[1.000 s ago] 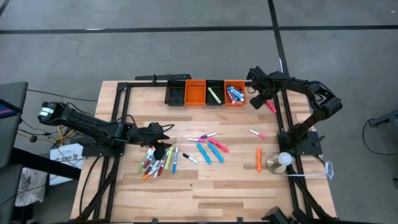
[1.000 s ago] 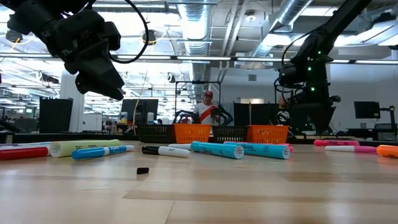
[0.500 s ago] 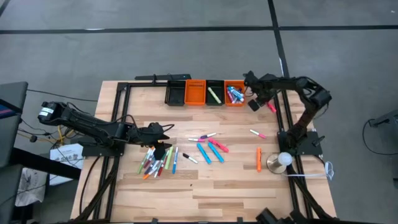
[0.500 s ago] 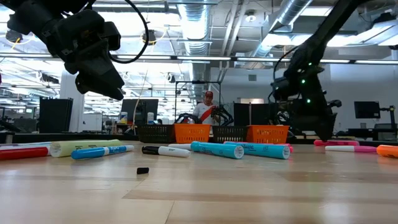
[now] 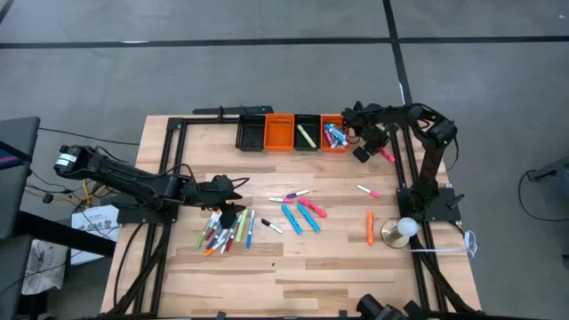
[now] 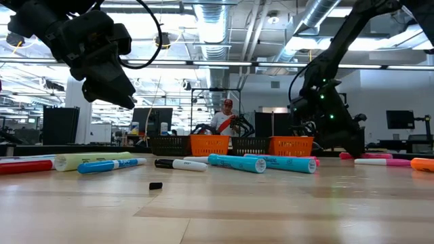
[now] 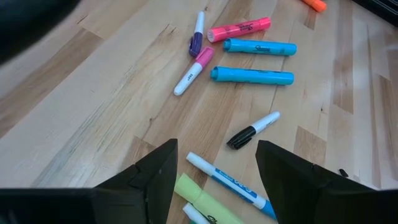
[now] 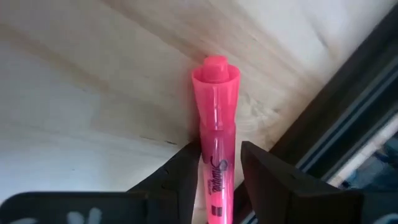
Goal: Pick & Place Markers
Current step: Put the pink highlighter pen into the right black bin
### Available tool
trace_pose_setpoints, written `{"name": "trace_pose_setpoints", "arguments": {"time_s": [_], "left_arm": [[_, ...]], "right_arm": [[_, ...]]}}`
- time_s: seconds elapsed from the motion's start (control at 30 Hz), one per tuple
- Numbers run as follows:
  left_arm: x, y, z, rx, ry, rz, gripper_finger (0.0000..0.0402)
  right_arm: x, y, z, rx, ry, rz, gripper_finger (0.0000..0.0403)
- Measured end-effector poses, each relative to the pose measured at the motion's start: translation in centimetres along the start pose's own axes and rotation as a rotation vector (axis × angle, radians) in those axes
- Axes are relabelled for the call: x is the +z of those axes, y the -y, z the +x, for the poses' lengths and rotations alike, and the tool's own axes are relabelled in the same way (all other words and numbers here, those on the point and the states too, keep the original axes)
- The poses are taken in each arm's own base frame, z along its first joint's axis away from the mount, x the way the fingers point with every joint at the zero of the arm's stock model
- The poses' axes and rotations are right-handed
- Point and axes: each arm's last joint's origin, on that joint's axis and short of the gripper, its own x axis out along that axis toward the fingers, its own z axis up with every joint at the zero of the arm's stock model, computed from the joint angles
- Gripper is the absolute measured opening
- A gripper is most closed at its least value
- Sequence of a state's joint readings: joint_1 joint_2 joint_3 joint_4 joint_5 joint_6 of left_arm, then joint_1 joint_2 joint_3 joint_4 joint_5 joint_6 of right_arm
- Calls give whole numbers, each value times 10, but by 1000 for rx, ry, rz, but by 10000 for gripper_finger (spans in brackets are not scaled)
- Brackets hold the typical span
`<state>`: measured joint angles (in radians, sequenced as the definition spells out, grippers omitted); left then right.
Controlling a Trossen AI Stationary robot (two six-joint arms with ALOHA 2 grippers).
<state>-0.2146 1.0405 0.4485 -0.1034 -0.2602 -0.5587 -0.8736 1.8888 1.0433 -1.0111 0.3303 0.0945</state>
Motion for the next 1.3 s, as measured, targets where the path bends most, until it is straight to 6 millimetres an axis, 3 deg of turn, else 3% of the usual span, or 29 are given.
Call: {"name": "trace_pose_setpoints", "arguments": {"time_s": [0.4, 0.67, 0.8, 1.3], "left_arm": [[0, 0, 0, 0, -1, 0, 214], [0, 0, 0, 0, -1, 0, 214], [0, 0, 0, 1, -1, 0, 214], [0, 0, 0, 1, 0, 0, 214]], "right_arm": [[0, -1, 1, 86, -41, 8, 112], [-2, 5, 1, 81, -48, 26, 40], [-7, 15, -4, 113, -35, 76, 40], [-47, 44, -67, 182, 233, 154, 44]]}}
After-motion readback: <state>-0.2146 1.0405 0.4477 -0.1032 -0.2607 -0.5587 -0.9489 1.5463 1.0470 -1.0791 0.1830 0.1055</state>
